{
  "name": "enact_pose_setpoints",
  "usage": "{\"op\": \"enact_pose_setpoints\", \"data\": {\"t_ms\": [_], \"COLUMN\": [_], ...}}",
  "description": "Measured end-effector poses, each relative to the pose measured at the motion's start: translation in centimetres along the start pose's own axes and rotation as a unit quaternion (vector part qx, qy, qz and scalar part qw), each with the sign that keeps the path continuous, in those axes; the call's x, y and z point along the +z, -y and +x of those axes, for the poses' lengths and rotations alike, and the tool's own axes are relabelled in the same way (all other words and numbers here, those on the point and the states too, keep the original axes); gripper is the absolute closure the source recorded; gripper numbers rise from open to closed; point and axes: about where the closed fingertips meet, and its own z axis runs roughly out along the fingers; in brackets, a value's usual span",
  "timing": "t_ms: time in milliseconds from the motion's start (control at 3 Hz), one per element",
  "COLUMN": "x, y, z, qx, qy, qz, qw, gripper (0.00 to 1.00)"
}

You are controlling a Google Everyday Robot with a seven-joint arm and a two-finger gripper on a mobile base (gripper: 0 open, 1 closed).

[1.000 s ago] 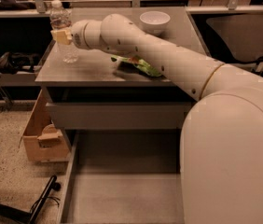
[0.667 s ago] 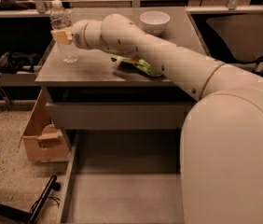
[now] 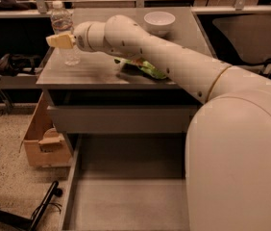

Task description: Pick water bottle from middle drawer and place on counter

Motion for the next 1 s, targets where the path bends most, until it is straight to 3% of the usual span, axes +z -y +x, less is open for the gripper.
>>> {"op": "enact_pose_setpoints", "data": {"t_ms": [333, 667, 1000], "x": [0.0, -1.1, -4.3], "y": [0.0, -0.3, -4.3], "z": [0.0, -1.7, -13.1], "qx": [0.000, -0.013, -0.068], "qy": [0.000, -0.023, -0.029], "qz": [0.000, -0.003, -0.007], "qw": [1.0000, 0.9997, 0.9972], "gripper": [0.00, 0.00, 0.00]}}
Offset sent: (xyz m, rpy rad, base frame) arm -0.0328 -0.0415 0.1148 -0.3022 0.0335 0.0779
